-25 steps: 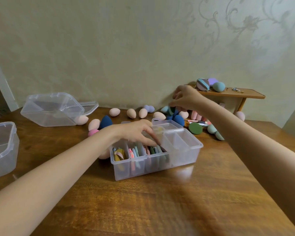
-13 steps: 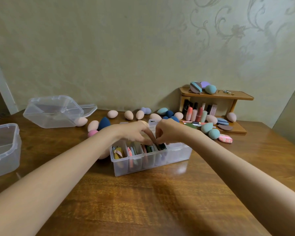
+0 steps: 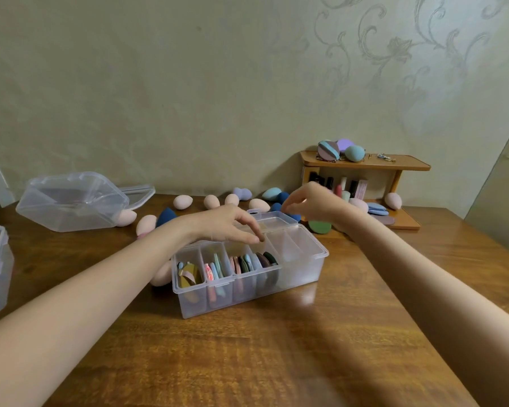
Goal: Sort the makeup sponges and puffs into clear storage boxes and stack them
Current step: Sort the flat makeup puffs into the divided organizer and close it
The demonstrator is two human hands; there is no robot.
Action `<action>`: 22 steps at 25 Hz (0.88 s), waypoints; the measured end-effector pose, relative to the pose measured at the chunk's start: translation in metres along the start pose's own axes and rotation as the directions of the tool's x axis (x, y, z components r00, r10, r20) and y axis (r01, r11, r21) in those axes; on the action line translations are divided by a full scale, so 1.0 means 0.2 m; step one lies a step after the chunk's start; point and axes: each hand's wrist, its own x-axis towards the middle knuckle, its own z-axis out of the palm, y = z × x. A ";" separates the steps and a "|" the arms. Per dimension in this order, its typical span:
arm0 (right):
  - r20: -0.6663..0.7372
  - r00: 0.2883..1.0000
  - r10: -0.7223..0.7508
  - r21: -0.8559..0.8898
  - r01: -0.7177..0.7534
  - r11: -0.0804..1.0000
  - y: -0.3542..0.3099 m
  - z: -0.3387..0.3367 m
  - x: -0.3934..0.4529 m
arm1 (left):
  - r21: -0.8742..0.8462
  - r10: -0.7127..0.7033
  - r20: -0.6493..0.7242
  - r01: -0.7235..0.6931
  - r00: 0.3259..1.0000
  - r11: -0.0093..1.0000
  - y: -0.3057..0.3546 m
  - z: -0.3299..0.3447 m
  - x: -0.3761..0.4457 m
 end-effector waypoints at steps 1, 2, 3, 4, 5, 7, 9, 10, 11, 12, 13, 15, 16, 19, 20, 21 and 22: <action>-0.076 0.995 0.066 0.018 -0.065 0.998 0.07 -0.01 0.05 | 0.000 0.005 -0.004 -0.005 1.000 1.000 0.00 0.01 0.02; -0.123 0.984 0.129 0.023 -0.127 0.992 0.14 -0.01 0.08 | 0.001 0.015 -0.005 -0.015 1.000 1.000 0.01 0.02 0.03; -0.145 0.971 0.189 0.016 -0.189 0.982 0.20 0.01 0.12 | 0.018 0.027 -0.003 -0.027 1.000 0.999 0.02 0.03 0.05; -0.146 0.956 0.252 -0.009 -0.256 0.966 0.27 0.04 0.14 | 0.050 0.043 0.001 -0.043 0.999 0.998 0.03 0.03 0.06; -0.131 0.941 0.312 -0.051 -0.321 0.946 0.33 0.08 0.17 | 0.087 0.057 0.008 -0.057 0.998 0.995 0.03 0.04 0.07; -0.092 0.916 0.391 -0.111 -0.400 0.910 0.42 0.16 0.20 | 0.129 0.068 0.030 -0.071 0.997 0.989 0.04 0.04 0.07; -0.073 0.903 0.423 -0.137 -0.429 0.893 0.45 0.21 0.21 | 0.135 0.064 0.047 -0.070 0.997 0.988 0.04 0.05 0.07; -0.065 0.901 0.429 -0.132 -0.434 0.891 0.46 0.21 0.21 | 0.136 0.062 0.053 -0.069 0.997 0.988 0.04 0.05 0.07; -0.057 0.901 0.431 -0.114 -0.435 0.893 0.46 0.22 0.21 | 0.136 0.064 0.057 -0.071 0.996 0.988 0.05 0.05 0.07; -0.052 0.900 0.432 -0.093 -0.436 0.895 0.46 0.22 0.21 | 0.138 0.065 0.061 -0.073 0.996 0.988 0.05 0.05 0.06; -0.051 0.900 0.432 -0.071 -0.435 0.898 0.46 0.22 0.21 | 0.138 0.066 0.070 -0.075 0.995 0.988 0.05 0.05 0.06; -0.098 0.905 0.414 -0.021 -0.417 0.908 0.46 0.22 0.21 | 0.134 0.058 0.087 -0.070 0.994 0.989 0.06 0.04 0.05; -0.135 0.907 0.399 0.006 -0.402 0.916 0.45 0.21 0.20 | 0.135 0.058 0.078 -0.068 0.995 0.989 0.06 0.04 0.04; -0.225 0.901 0.371 0.150 -0.344 0.927 0.37 0.12 0.15 | 0.154 0.115 -0.006 -0.112 0.993 0.982 0.06 0.05 0.02; -0.257 0.902 0.347 0.195 -0.303 0.933 0.33 0.08 0.13 | 0.156 0.124 -0.004 -0.122 0.992 0.980 0.07 0.05 0.02; -0.296 0.906 0.302 0.232 -0.239 0.943 0.27 0.04 0.10 | 0.164 0.119 0.014 -0.119 0.993 0.979 0.08 0.07 0.00; -0.338 0.910 0.240 0.254 -0.158 0.954 0.21 0.00 0.06 | 0.183 0.106 0.029 -0.109 0.994 0.977 0.09 0.08 -0.01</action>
